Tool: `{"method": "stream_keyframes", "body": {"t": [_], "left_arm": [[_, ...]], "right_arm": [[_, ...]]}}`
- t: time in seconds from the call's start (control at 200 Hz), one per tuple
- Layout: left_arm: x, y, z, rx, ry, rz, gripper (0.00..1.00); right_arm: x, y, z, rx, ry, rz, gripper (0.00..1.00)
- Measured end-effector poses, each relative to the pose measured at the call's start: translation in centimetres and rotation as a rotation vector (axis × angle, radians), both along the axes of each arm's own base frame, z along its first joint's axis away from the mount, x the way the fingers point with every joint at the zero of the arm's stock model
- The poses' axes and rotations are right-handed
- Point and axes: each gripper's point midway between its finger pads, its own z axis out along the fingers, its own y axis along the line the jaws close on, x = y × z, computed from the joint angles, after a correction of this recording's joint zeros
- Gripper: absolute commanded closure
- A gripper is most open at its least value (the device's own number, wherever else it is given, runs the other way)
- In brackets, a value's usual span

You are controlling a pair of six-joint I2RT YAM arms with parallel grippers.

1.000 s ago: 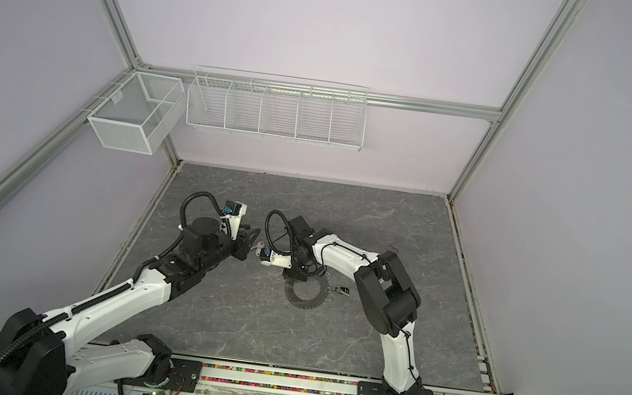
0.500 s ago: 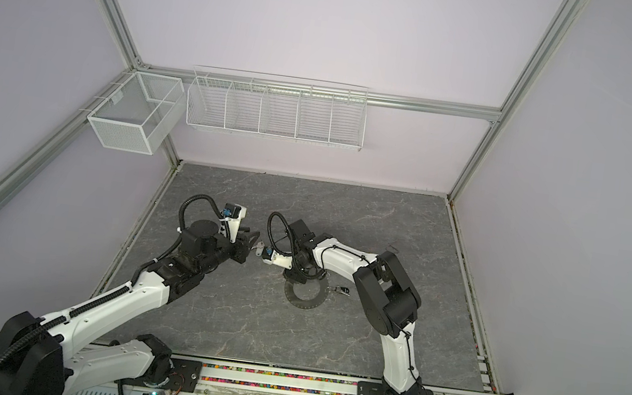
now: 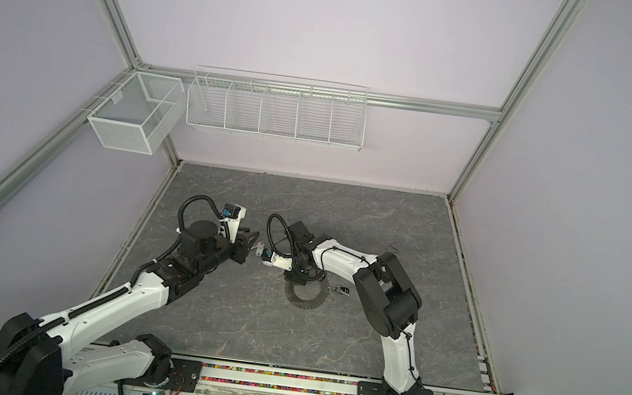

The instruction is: Put the keys on the keyring

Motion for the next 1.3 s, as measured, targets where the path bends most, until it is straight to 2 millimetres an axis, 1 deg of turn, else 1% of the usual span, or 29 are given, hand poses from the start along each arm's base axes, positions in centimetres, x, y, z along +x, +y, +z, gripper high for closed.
{"method": "stream_keyframes", "body": {"t": [0.1,0.215,0.47,0.59,0.695,0.745,0.83,0.935,1.035,1.155,1.215,1.299], "left_arm": [[-0.2,0.1,-0.1,-0.001,-0.002,0.0,0.67],[-0.4,0.2,-0.2,-0.001,-0.001,0.001,0.67],[-0.9,0.5,-0.4,-0.002,-0.01,-0.002,0.68],[-1.7,0.6,-0.1,-0.004,-0.058,-0.032,0.68],[-2.7,0.4,0.2,0.005,-0.123,-0.082,0.68],[-3.2,0.2,0.2,0.015,-0.152,-0.113,0.7],[-4.1,-0.4,-0.2,0.045,-0.194,-0.191,0.74],[-5.2,-1.6,-0.2,0.084,-0.248,-0.303,0.78],[-6.2,-2.8,0.6,0.121,-0.34,-0.406,0.83],[-7.9,-4.1,1.1,0.178,-0.448,-0.516,0.85],[-8.8,-4.8,1.2,0.212,-0.497,-0.573,0.87],[-10.0,-5.7,0.7,0.269,-0.537,-0.649,0.89]], "right_arm": [[-0.3,-0.2,0.1,-0.005,0.001,0.007,0.91],[-0.7,-0.5,0.4,-0.006,-0.006,0.015,0.93],[-1.2,-0.6,2.2,0.027,-0.028,0.035,0.93],[-2.1,-0.7,4.0,0.08,-0.037,0.054,0.93],[-3.2,-0.6,6.5,0.164,-0.049,0.083,0.93],[-3.8,-0.5,7.9,0.213,-0.055,0.102,0.93],[-4.8,-0.5,10.3,0.294,-0.076,0.137,0.93],[-5.9,-0.8,12.3,0.361,-0.106,0.182,0.93],[-7.2,-1.5,13.1,0.396,-0.133,0.219,0.93],[-8.4,-2.7,13.6,0.419,-0.166,0.241,0.93],[-8.7,-3.1,14.1,0.436,-0.194,0.248,0.93],[-9.0,-3.6,15.0,0.459,-0.239,0.252,0.93]]}}
